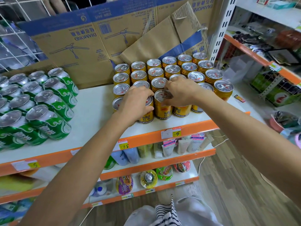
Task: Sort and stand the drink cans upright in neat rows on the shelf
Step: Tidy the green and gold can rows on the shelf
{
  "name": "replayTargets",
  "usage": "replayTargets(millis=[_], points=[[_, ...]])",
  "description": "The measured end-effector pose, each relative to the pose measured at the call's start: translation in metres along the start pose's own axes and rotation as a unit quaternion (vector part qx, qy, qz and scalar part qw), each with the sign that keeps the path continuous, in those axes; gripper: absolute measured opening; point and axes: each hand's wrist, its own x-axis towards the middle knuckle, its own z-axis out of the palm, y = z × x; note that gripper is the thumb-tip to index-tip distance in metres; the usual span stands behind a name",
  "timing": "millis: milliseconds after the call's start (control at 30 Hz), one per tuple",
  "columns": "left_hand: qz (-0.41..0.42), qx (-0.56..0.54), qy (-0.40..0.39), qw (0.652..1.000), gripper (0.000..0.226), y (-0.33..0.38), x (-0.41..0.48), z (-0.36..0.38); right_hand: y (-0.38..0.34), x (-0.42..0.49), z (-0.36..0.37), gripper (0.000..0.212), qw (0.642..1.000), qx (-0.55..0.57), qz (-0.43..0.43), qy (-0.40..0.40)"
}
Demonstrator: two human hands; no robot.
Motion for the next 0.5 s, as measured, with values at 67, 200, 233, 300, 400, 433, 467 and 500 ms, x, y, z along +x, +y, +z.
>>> replayTargets(millis=[67, 200, 233, 300, 400, 433, 467, 500], points=[[-0.002, 0.006, -0.009, 1.000, 0.053, 0.001, -0.001, -0.003, 0.003, 0.000, 0.001, 0.064, 1.000, 0.014, -0.013, -0.006], [-0.012, -0.003, -0.004, 1.000, 0.059, 0.009, 0.001, -0.008, 0.025, -0.003, -0.006, 0.056, 0.996, 0.069, -0.038, -0.034], [-0.014, -0.006, 0.001, 1.000, 0.059, 0.013, 0.003, -0.006, 0.032, -0.004, -0.009, 0.054, 0.996, 0.067, -0.040, -0.041], [-0.027, -0.007, -0.003, 1.000, 0.062, 0.022, 0.007, -0.003, 0.044, -0.007, -0.011, 0.049, 0.997, 0.047, -0.039, -0.049], [-0.052, -0.004, -0.024, 0.998, 0.065, 0.033, 0.014, 0.000, 0.051, -0.009, -0.006, 0.046, 0.998, 0.039, -0.040, -0.041], [-0.056, -0.005, -0.025, 0.998, 0.065, 0.035, 0.016, 0.000, 0.052, -0.009, -0.005, 0.045, 0.997, 0.043, -0.044, -0.038], [-0.059, -0.010, -0.026, 0.998, 0.064, 0.037, 0.018, -0.001, 0.054, -0.008, -0.004, 0.045, 0.997, 0.046, -0.051, -0.036], [-0.059, -0.017, -0.026, 0.998, 0.063, 0.038, 0.018, -0.002, 0.055, -0.007, -0.004, 0.044, 0.996, 0.046, -0.059, -0.038]])
